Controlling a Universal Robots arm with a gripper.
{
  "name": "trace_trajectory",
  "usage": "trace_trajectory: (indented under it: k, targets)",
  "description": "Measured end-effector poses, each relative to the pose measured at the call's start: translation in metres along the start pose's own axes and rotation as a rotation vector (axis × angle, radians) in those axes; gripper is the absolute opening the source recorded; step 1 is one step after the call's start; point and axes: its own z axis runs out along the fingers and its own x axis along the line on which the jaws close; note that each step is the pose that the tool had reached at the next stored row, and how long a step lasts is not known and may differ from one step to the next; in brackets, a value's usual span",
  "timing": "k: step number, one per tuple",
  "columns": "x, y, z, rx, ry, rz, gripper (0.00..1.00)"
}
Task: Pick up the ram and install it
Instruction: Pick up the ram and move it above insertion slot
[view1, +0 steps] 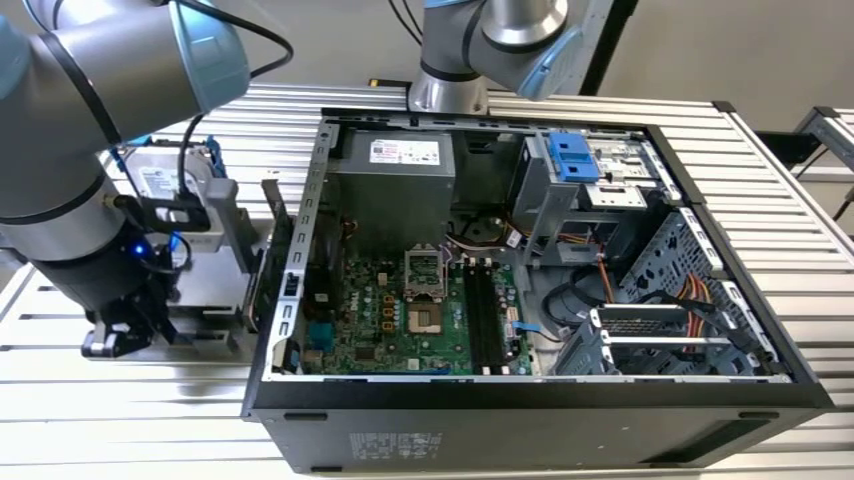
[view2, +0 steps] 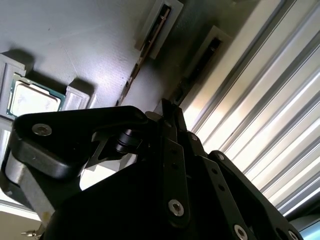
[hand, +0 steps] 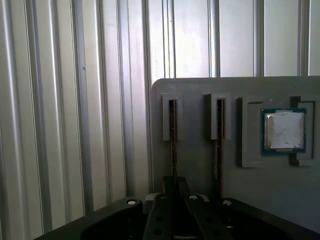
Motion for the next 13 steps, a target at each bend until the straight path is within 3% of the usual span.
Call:
trace_trajectory:
  k: [13]
  targets:
    - [0.0001, -0.0001, -0.0136, -0.0001, 0.0001, 0.000, 0.00]
